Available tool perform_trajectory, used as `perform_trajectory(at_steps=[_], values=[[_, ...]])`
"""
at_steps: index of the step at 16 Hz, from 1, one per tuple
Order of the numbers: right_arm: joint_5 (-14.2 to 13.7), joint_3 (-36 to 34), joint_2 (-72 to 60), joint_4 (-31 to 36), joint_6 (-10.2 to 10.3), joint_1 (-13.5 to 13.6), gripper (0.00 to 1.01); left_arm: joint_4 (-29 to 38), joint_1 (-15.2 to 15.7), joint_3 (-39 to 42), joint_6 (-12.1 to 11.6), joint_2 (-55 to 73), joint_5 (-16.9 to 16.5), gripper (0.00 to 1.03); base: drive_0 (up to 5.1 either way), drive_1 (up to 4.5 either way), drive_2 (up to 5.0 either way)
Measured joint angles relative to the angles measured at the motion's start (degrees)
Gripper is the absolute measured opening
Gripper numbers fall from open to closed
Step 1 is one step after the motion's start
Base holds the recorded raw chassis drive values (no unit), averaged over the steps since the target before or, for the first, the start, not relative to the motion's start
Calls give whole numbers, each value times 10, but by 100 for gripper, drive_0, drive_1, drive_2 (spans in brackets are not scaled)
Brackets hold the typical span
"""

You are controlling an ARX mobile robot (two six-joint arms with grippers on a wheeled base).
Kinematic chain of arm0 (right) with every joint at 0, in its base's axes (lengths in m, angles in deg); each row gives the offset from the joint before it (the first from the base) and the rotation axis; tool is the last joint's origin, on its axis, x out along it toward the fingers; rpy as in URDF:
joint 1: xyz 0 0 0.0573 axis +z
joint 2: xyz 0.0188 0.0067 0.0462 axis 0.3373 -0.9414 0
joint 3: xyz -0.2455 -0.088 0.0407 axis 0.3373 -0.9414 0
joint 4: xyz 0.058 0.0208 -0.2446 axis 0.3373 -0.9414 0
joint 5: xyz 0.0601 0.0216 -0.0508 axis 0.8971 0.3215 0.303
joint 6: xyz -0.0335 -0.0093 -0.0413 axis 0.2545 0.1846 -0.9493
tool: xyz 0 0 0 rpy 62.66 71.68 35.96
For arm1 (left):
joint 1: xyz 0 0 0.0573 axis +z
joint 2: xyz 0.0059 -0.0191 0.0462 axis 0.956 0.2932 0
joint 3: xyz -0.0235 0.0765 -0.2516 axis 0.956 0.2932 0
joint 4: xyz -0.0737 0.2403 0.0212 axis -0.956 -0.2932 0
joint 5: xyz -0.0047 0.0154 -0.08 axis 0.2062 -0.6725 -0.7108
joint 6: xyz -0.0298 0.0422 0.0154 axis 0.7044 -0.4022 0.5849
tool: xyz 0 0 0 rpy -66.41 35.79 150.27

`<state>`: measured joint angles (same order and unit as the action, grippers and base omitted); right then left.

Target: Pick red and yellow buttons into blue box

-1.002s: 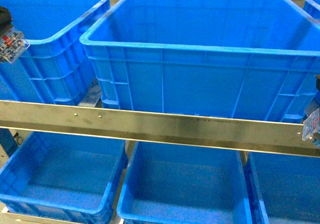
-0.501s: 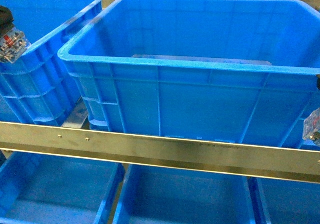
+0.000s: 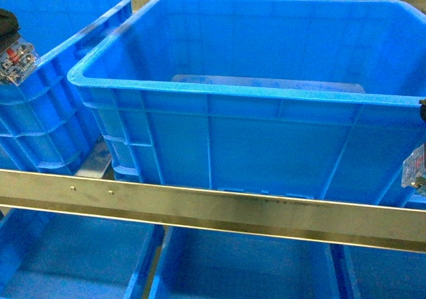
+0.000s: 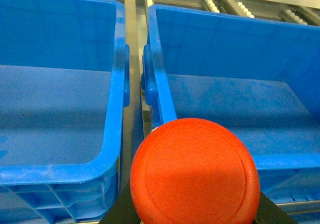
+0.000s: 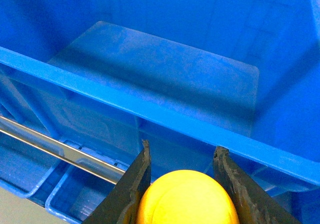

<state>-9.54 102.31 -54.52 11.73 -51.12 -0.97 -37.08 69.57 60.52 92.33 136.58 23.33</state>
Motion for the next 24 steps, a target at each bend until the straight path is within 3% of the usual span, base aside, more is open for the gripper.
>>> perform_trajectory(at_steps=[4, 6, 8, 11, 14, 16, 18, 19, 24], values=[[3, 32, 43, -29, -4, 13, 32, 0, 0, 0, 0, 1, 0, 24, 0, 0, 0], [32, 112, -6, -3, -7, 21, 32, 0, 0, 0, 0, 1, -1, 24, 0, 0, 0], [46, 139, -40, -1, -9, 24, 32, 0, 0, 0, 0, 1, 0, 24, 0, 0, 0], [80, 249, -187, 47, -33, 26, 32, 0, 1, 0, 0, 0, 1, 24, 0, 0, 0], [111, 316, -291, 84, -58, 1, 32, 0, 1, 0, 0, 0, 1, 24, 0, 0, 0], [119, 359, -371, 101, -93, -31, 32, 0, 1, 0, 0, 1, 1, 24, 0, 0, 0], [123, 373, -418, 64, -113, -58, 32, 0, 1, 0, 0, 1, 1, 24, 0, 0, 0], [129, 374, -421, 58, -118, -61, 37, 0, 1, 0, 0, 1, 1, 24, 0, 0, 0], [136, 384, -421, 62, -125, -56, 96, 0, 1, 0, 0, 0, 1, 24, 0, 0, 0]])
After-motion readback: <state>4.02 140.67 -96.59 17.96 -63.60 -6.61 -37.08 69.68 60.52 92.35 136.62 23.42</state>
